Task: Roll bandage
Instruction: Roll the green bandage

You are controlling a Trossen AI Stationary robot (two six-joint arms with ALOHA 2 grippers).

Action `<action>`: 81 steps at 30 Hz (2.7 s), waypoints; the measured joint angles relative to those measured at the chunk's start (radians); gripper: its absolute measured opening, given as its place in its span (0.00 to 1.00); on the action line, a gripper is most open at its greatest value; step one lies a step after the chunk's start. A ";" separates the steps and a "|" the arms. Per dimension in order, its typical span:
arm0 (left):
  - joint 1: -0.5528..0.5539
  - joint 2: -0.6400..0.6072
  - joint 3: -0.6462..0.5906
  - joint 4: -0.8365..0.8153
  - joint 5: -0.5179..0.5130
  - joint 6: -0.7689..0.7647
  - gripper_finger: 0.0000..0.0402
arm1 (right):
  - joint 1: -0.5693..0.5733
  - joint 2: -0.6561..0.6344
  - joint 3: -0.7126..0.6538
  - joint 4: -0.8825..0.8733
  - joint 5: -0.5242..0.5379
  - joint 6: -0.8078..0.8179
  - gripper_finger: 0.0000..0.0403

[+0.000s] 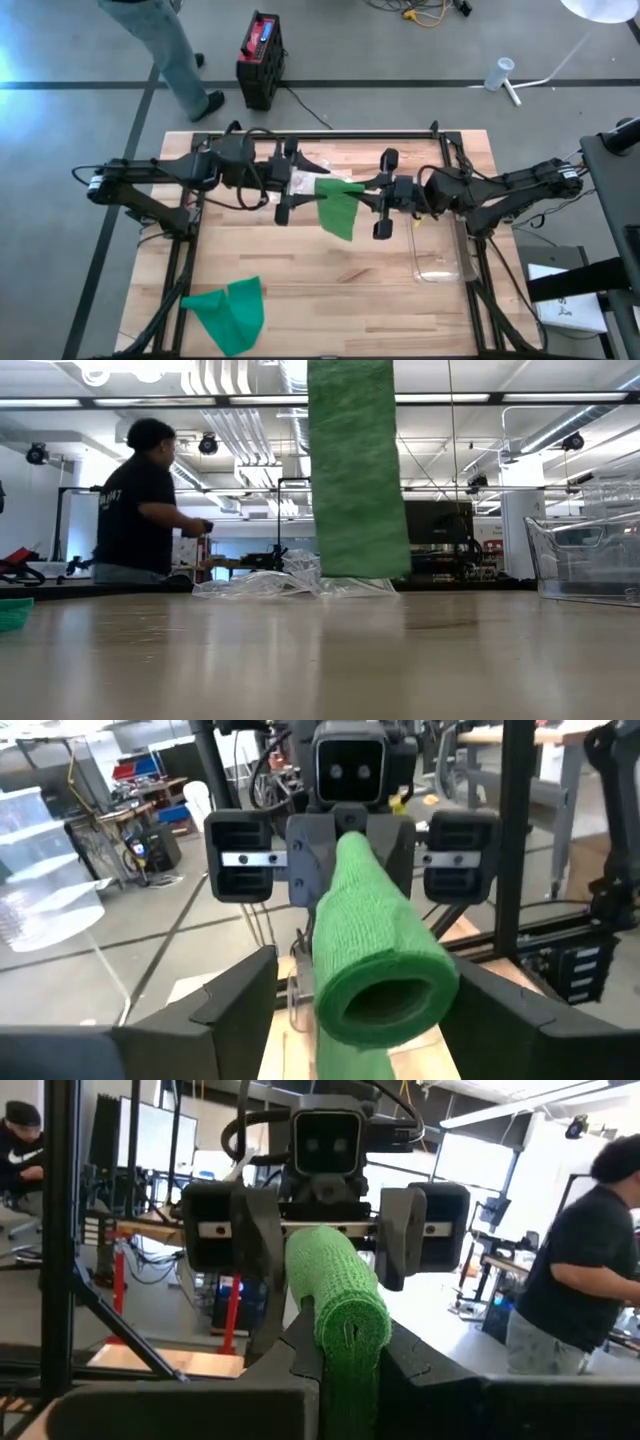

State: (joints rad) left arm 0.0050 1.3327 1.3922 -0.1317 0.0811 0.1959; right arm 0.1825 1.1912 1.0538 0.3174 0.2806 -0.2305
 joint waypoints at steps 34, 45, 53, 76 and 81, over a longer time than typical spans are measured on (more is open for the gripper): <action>0.016 0.030 -0.036 0.063 0.005 0.332 0.06 | 0.023 -0.054 0.000 -0.089 0.000 0.220 0.41; -0.116 0.033 -0.276 0.490 -0.237 0.784 0.06 | 0.057 -0.076 -0.001 -0.126 0.004 0.275 0.69; -0.131 0.035 -0.374 0.691 -0.230 0.933 0.07 | 0.055 -0.007 0.001 -0.126 0.007 0.312 0.76; -0.133 0.035 -0.379 0.644 -0.218 1.249 0.10 | 0.046 0.004 0.018 -0.156 0.007 0.264 0.33; -0.133 0.035 -0.379 0.651 -0.221 1.231 0.14 | 0.039 0.004 0.018 -0.162 0.007 0.239 0.13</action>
State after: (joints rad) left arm -0.1284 1.3674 1.0130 0.5195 -0.1402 1.4270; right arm 0.2218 1.1950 1.0718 0.1552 0.2878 0.0088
